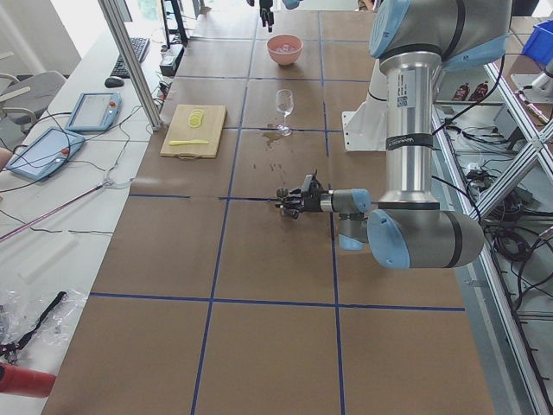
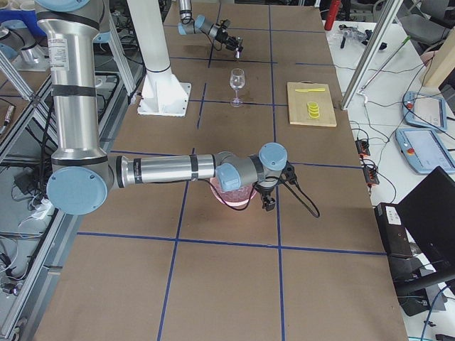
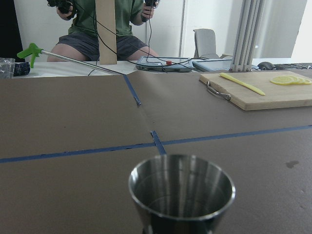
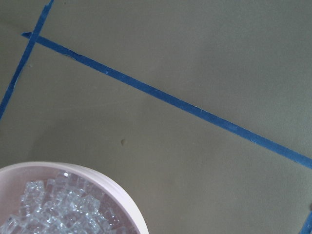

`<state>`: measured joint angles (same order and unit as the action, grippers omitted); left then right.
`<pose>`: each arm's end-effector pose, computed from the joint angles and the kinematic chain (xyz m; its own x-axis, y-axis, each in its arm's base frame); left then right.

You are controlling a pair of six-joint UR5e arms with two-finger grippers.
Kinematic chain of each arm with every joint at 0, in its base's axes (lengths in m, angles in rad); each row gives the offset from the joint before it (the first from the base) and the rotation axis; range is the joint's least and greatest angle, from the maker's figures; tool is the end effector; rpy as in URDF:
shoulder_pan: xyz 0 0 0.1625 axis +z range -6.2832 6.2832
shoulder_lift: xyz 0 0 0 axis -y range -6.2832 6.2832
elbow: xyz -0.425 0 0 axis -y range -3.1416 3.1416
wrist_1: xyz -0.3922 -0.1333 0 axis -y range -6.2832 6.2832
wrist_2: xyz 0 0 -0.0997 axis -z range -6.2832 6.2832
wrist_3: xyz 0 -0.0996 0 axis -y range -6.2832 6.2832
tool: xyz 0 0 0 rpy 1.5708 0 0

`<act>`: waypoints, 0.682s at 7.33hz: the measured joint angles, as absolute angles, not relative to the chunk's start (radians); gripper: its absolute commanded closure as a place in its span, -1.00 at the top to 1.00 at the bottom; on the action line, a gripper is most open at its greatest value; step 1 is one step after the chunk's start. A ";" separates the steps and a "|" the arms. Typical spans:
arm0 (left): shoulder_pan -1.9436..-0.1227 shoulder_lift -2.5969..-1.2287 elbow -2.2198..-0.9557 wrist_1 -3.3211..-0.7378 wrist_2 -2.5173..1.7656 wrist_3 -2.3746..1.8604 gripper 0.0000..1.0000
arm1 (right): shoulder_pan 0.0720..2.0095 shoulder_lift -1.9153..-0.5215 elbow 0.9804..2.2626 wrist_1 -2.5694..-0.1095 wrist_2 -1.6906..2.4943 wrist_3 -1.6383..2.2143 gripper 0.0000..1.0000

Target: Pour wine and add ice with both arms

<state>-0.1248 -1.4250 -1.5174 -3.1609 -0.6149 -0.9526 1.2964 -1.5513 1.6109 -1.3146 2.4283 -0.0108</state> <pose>0.3673 -0.2624 0.5728 0.6484 0.2556 -0.7171 0.6055 0.3978 0.6893 -0.0837 -0.5113 0.5950 0.5634 -0.4132 0.7154 0.2637 0.9106 0.3183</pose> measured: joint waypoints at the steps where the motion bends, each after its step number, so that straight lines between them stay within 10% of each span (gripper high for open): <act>1: -0.124 -1.425 -1.518 -3.163 -0.617 -0.951 0.33 | 1.296 -1.551 1.611 -1.315 2.428 -0.011 1.00; 2: -0.124 -1.425 -1.520 -3.165 -0.621 -0.949 0.86 | 1.296 -1.551 1.611 -1.315 2.428 -0.011 1.00; 5: -0.126 -1.381 -1.563 -3.156 -0.673 -0.902 0.99 | 1.295 -1.551 1.611 -1.315 2.428 -0.011 1.00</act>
